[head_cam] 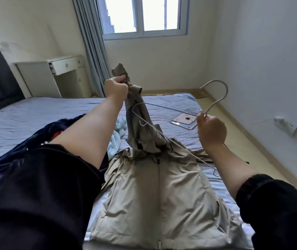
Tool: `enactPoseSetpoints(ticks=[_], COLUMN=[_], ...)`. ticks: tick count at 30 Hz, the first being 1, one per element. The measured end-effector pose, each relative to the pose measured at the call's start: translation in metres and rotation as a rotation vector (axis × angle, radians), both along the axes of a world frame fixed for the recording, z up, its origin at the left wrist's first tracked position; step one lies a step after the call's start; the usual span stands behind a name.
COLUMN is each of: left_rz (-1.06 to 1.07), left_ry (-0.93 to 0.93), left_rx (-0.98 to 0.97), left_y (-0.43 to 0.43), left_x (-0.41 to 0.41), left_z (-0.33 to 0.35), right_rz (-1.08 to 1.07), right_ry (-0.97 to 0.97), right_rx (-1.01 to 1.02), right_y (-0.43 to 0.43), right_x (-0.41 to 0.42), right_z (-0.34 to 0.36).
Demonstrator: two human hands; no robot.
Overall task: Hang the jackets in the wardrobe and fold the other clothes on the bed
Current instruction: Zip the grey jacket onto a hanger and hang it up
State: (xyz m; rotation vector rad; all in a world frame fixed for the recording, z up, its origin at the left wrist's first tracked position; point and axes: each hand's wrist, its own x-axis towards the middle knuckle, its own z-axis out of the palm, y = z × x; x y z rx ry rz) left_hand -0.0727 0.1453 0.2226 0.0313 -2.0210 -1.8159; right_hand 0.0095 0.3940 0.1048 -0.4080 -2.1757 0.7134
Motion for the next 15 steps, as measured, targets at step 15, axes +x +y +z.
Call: enactPoseSetpoints(ticks=[15], left_rz=[-0.596], left_ry=[-0.180], left_rx=[0.526], left_y=[0.084], left_x=[0.084], left_z=[0.024], right_rz=[-0.014], right_ry=[-0.144], right_rx=[-0.080], right_y=[-0.015], right_x=[-0.007], right_z=[-0.002])
